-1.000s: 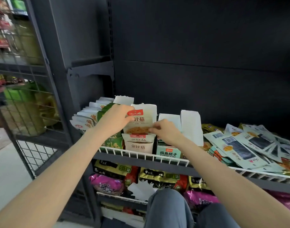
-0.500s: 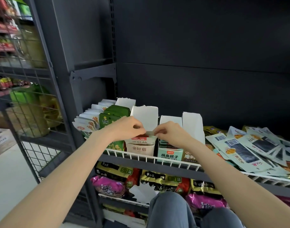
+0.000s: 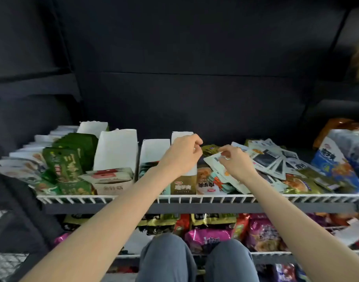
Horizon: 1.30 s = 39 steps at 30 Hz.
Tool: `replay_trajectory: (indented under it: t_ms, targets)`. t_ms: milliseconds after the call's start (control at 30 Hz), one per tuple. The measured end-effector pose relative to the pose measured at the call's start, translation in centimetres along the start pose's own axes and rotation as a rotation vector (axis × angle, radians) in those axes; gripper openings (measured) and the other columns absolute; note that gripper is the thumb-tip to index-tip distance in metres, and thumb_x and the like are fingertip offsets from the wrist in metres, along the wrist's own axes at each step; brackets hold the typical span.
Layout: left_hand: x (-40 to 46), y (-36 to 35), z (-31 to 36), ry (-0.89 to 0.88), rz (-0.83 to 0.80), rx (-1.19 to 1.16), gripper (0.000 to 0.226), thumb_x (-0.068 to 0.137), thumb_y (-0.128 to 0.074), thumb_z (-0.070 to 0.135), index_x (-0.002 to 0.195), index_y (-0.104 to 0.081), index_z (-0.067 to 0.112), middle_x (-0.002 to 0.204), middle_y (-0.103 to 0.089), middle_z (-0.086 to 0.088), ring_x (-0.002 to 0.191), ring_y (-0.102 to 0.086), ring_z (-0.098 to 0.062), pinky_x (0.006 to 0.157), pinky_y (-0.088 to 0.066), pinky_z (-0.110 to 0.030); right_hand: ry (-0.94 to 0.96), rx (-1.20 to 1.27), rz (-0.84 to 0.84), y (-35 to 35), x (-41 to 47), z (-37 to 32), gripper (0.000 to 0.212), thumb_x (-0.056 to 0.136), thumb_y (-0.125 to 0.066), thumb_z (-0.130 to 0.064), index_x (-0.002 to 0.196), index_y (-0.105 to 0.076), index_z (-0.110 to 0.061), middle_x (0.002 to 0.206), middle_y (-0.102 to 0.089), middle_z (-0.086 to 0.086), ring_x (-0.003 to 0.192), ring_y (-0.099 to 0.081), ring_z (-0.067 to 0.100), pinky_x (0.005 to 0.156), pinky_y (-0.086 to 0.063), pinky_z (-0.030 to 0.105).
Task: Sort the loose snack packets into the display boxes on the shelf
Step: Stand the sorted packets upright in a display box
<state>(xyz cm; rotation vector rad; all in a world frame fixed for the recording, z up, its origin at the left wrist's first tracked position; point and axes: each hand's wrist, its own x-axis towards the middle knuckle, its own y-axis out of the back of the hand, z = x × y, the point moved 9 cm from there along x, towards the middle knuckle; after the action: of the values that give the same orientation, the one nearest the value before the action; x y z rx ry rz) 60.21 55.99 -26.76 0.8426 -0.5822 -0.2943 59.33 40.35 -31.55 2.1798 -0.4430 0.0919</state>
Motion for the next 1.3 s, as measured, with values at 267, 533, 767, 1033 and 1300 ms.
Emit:
replay_trajectory:
  t_ms: [267, 533, 767, 1033, 1300]
  targets:
    - [3.3, -14.7, 1.9, 0.034, -0.5, 0.179, 0.048, 0.096, -0.043, 0.009, 0.143, -0.032, 0.006, 0.145, -0.039, -0.014, 0.127, -0.045, -0.029, 0.099, -0.04, -0.036, -0.347, -0.359, -0.156, 0.5, 0.9, 11.4, 0.072, 0.082, -0.069, -0.032, 0.137, -0.028, -0.01, 0.137, -0.037, 0.022, 0.131, -0.031, 0.039, 0.098, -0.039, 0.045]
    - [2.9, -15.8, 1.0, -0.026, -0.561, 0.201, 0.075, 0.084, -0.049, -0.009, 0.148, -0.023, 0.022, 0.143, -0.042, -0.006, 0.106, -0.057, -0.021, 0.078, -0.048, -0.025, -0.378, 0.419, -0.058, 2.2, 1.6, 12.6, 0.049, 0.088, -0.065, -0.017, 0.132, -0.044, -0.02, 0.14, -0.04, 0.01, 0.113, -0.049, 0.025, 0.082, -0.045, 0.034]
    - [3.3, -5.0, 2.8, -0.148, 0.06, 0.023, 0.026, 0.094, -0.052, 0.02, 0.118, -0.062, 0.024, 0.112, -0.065, 0.004, 0.101, -0.06, -0.014, 0.088, -0.051, -0.034, -0.266, 1.091, -0.086, 3.8, 0.2, 5.9, 0.028, 0.093, -0.046, -0.019, 0.101, -0.07, -0.007, 0.102, -0.069, 0.01, 0.076, -0.063, 0.016, 0.056, -0.048, 0.024]
    - [-0.9, 5.6, -1.5, -0.037, 0.312, -0.055, 0.028, 0.095, -0.051, 0.024, 0.12, -0.063, 0.017, 0.111, -0.069, 0.001, 0.098, -0.063, -0.012, 0.081, -0.047, -0.02, 0.142, 0.429, -0.004, 2.5, -0.9, -5.1, 0.021, 0.094, -0.052, -0.014, 0.109, -0.067, -0.016, 0.088, -0.066, 0.0, 0.076, -0.06, 0.013, 0.066, -0.049, 0.023]
    - [-6.9, 15.1, -8.5, 0.08, 0.462, -0.003, 0.021, 0.094, -0.055, 0.021, 0.106, -0.066, 0.009, 0.096, -0.063, 0.007, 0.083, -0.057, -0.004, 0.064, -0.039, 0.001, 0.386, 0.447, -0.061, -3.4, -2.3, -17.0, 0.023, 0.094, -0.053, -0.013, 0.112, -0.068, -0.015, 0.087, -0.064, -0.005, 0.077, -0.059, 0.009, 0.07, -0.056, 0.024]
